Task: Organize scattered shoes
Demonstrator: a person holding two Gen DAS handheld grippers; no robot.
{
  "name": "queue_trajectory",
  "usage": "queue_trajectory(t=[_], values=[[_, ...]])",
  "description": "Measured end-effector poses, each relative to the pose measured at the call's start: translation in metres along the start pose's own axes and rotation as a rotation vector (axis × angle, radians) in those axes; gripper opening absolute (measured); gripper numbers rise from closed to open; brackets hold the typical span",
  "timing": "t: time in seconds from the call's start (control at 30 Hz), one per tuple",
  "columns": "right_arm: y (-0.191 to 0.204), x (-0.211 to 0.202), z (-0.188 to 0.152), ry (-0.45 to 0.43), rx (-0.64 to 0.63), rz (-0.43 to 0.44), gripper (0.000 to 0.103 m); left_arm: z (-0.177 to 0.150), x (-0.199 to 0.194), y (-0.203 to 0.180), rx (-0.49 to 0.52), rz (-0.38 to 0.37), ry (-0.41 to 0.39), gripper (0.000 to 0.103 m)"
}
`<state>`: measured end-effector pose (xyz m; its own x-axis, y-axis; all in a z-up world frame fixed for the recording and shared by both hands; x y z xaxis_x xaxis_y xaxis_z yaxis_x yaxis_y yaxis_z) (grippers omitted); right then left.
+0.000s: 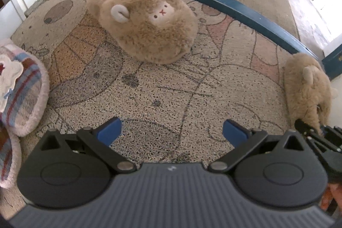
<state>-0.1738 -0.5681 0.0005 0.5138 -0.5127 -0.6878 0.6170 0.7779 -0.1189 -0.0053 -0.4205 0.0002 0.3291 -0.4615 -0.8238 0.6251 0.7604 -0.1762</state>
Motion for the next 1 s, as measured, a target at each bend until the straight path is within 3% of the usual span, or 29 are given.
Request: queue_trajectory(t=[0.2,0.3,0.37,0.47,0.53,0.67,0.8,1.0], values=[[0.055,-0.028,0.008,-0.004,0.093,0.165,0.015,0.005,-0.001,0.017,-0.061,-0.004,0.010,0.103],[0.086,-0.035,0.006,0.041,0.162,0.260,0.017,0.009,-0.002,0.029,-0.104,0.000,0.013,0.103],[0.110,-0.035,0.003,0.092,0.215,0.337,0.021,0.013,-0.003,0.035,-0.123,0.007,0.009,0.103],[0.136,-0.037,0.002,0.143,0.299,0.451,0.041,0.015,-0.003,0.039,-0.137,0.004,0.009,0.103],[0.138,-0.045,0.008,0.114,0.246,0.452,0.049,0.014,-0.002,0.041,-0.138,0.003,0.014,0.103],[0.143,-0.061,0.021,0.054,0.141,0.451,0.053,0.009,-0.003,0.042,-0.143,-0.004,0.024,0.103],[0.121,-0.074,0.031,-0.008,0.091,0.397,0.069,0.003,-0.006,0.039,-0.155,-0.024,0.034,0.103],[0.063,-0.070,0.029,-0.043,0.165,0.256,0.071,-0.003,-0.016,0.011,-0.082,-0.088,0.018,0.103]])
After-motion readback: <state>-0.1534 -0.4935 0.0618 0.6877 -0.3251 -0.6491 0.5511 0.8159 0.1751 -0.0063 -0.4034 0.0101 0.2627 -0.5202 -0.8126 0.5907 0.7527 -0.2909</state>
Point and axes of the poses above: each gripper's, at about its wrist camera, not at the fingertips, and x roughly the way its jaws point, y to its left, z to its top, the point moved 10 cm from there along x, roughly the way its jaws point, and after that the axes turned 9 degrees about -y, right-handed, at the moved point
